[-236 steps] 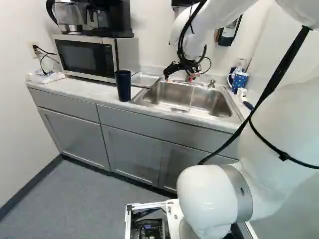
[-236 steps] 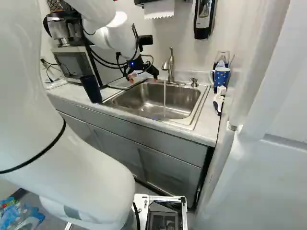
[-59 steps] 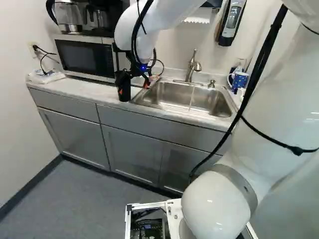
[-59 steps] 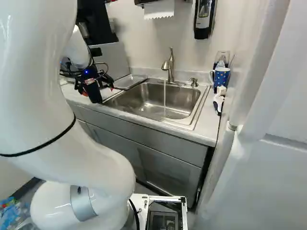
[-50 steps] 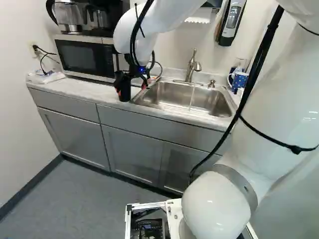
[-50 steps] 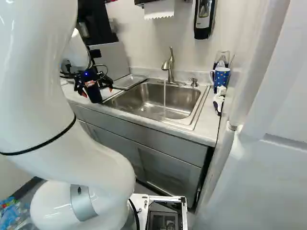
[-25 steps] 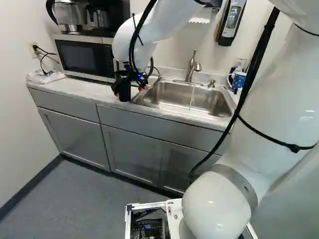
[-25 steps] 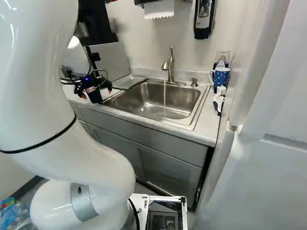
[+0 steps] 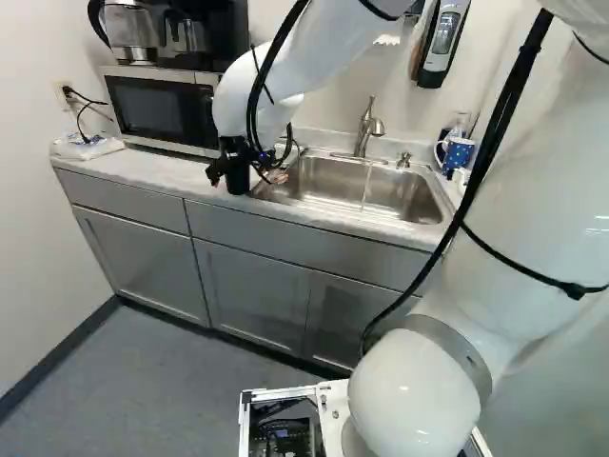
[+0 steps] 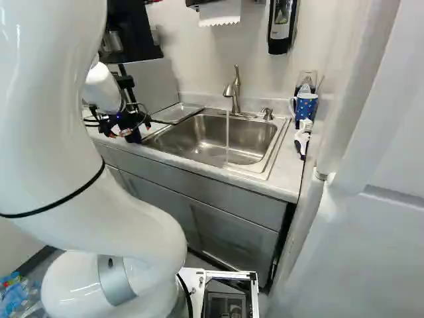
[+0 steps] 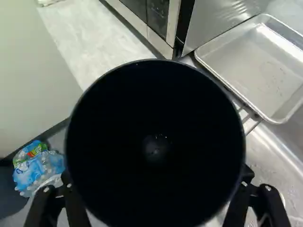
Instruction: Rinse the cup and place it in the tray
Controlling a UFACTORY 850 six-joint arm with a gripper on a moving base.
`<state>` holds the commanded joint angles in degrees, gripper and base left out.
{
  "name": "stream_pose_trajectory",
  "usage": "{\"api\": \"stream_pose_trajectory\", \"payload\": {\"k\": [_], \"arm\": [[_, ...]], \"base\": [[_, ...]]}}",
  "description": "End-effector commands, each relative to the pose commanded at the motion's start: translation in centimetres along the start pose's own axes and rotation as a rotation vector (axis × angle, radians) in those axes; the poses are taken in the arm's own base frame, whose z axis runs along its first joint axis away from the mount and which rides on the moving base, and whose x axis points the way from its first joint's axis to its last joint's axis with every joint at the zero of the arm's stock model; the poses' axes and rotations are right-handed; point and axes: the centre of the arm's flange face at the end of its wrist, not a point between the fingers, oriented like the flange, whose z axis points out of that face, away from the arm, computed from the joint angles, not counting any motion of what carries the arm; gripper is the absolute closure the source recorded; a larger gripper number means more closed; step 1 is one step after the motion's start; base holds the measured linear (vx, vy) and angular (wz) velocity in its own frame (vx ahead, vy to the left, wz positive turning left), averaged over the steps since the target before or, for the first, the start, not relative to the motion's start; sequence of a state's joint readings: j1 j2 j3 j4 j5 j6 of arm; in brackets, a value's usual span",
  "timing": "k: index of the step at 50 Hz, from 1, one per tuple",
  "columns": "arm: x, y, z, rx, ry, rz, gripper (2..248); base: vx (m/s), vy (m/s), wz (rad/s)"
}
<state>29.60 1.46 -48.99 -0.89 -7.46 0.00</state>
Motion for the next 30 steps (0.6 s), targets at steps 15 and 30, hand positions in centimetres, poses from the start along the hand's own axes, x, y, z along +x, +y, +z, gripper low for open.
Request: {"api": "stream_pose_trajectory", "payload": {"k": [15, 30], "arm": [[-1.3, -0.4, 0.1, 0.006, 0.086, -0.005, 3], [-3.0, -0.3, -0.1, 0.005, 0.179, -0.003, 3]], "base": [[0.000, 0.000, 0.000], [0.000, 0.000, 0.000]]}}
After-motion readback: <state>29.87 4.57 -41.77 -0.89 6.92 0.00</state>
